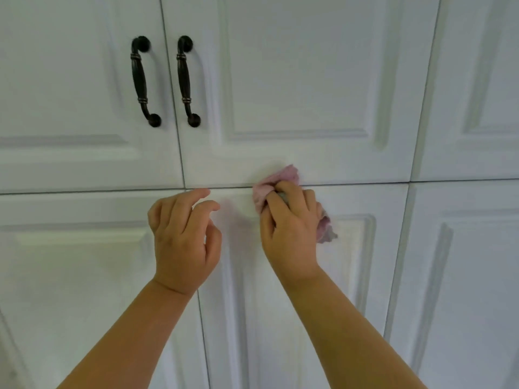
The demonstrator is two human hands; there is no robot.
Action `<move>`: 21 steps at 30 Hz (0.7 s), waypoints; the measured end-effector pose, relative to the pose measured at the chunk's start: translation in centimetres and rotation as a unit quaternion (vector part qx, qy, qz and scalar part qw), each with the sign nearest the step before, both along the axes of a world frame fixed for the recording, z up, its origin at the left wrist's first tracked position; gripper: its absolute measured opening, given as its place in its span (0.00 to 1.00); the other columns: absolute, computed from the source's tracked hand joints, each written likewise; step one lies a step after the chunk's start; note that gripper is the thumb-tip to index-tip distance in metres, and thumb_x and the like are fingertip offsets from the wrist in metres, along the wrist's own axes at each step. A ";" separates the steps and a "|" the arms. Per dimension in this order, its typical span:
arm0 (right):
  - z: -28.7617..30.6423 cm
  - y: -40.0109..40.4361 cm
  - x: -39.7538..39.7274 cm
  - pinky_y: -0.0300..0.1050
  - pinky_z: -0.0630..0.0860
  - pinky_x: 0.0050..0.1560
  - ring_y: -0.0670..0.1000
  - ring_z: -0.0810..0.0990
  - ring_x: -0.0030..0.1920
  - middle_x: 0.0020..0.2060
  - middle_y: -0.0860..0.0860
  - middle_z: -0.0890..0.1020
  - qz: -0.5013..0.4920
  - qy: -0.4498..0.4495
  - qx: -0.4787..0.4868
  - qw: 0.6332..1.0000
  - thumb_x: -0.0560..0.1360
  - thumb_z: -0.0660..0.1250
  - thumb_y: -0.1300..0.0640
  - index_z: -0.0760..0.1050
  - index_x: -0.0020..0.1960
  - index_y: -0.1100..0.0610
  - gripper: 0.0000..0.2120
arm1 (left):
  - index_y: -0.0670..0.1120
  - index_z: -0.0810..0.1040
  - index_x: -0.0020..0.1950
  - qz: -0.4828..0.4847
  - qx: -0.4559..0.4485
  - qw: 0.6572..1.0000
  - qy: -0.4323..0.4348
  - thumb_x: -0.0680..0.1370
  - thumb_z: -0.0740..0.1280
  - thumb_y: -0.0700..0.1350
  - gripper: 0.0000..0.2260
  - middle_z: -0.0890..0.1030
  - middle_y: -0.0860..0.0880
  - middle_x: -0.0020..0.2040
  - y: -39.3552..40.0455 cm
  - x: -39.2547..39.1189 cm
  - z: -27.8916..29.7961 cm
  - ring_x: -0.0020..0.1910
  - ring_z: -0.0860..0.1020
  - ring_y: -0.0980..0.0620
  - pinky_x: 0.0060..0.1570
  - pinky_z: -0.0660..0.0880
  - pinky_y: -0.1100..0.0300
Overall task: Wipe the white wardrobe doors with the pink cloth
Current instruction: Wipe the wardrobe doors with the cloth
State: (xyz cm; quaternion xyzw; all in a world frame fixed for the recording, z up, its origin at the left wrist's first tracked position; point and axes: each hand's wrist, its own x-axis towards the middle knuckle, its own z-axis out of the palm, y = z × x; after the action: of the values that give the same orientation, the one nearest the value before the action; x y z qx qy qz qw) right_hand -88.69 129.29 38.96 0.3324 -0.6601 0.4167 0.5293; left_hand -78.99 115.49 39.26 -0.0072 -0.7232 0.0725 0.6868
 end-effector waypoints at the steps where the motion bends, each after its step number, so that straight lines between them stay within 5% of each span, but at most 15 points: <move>1: 0.3 -2.2 1.0 0.55 0.70 0.44 0.56 0.74 0.46 0.52 0.51 0.82 -0.003 0.010 0.013 1.000 0.76 0.67 0.63 0.83 0.47 0.57 0.06 | 0.39 0.82 0.47 -0.011 0.007 1.000 0.001 0.69 0.64 0.33 0.11 0.81 0.42 0.54 -0.7 0.3 0.3 0.48 0.78 0.40 0.57 0.65 0.50; 5: 0.7 -7.0 3.3 0.50 0.68 0.48 0.55 0.75 0.51 0.54 0.52 0.82 0.005 0.055 0.083 0.995 0.76 0.68 0.59 0.83 0.50 0.57 0.06 | 0.40 0.82 0.49 -0.048 0.020 0.999 0.004 0.75 0.65 0.36 0.07 0.81 0.43 0.54 -2.9 0.1 0.6 0.50 0.78 0.42 0.55 0.68 0.49; 8: 0.5 -4.5 2.2 0.50 0.70 0.46 0.57 0.76 0.49 0.55 0.55 0.81 -0.029 0.073 0.116 0.990 0.77 0.67 0.65 0.81 0.52 0.60 0.06 | 0.38 0.81 0.52 -0.054 0.019 0.998 -0.014 0.73 0.63 0.35 0.11 0.81 0.42 0.54 -3.6 -0.8 0.6 0.51 0.78 0.41 0.58 0.68 0.48; 12: -1.6 2.7 -0.6 0.51 0.73 0.52 0.57 0.73 0.50 0.54 0.51 0.77 -0.079 0.015 0.012 0.997 0.79 0.59 0.66 0.77 0.52 0.60 0.09 | 0.37 0.79 0.62 -0.023 0.038 0.999 -0.022 0.71 0.61 0.32 0.20 0.80 0.40 0.57 -3.5 -1.9 -0.4 0.54 0.76 0.38 0.61 0.67 0.48; 16: -2.3 3.6 -1.1 0.37 0.69 0.44 0.41 0.71 0.40 0.41 0.32 0.74 -0.068 -0.079 -0.187 0.977 0.80 0.56 0.72 0.73 0.45 0.64 0.10 | 0.37 0.79 0.61 -0.028 0.047 0.998 -0.009 0.73 0.59 0.31 0.19 0.79 0.39 0.57 -3.3 -2.7 -0.7 0.53 0.77 0.36 0.60 0.69 0.46; 18: -2.2 1.0 -0.1 0.40 0.71 0.43 0.42 0.71 0.42 0.43 0.37 0.78 -0.014 -0.085 -0.195 0.977 0.77 0.57 0.77 0.75 0.41 0.65 0.13 | 0.38 0.80 0.59 -0.028 0.051 0.998 -0.005 0.73 0.58 0.31 0.18 0.80 0.39 0.56 -3.2 -2.9 -0.7 0.53 0.77 0.37 0.60 0.68 0.47; 21: -3.9 -4.0 1.5 0.52 0.71 0.43 0.53 0.71 0.45 0.48 0.53 0.82 -0.014 0.021 -0.075 0.997 0.75 0.64 0.74 0.81 0.42 0.63 0.11 | 0.38 0.80 0.59 -0.021 0.040 0.999 -0.003 0.74 0.60 0.32 0.16 0.80 0.40 0.56 -3.5 -2.9 -0.8 0.53 0.77 0.37 0.58 0.69 0.48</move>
State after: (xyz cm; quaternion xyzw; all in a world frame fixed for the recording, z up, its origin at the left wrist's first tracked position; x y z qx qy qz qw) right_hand -87.23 125.25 35.03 0.2913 -0.6200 0.4504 0.5725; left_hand -81.88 112.04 38.47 0.0049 -0.7273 0.0286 0.6857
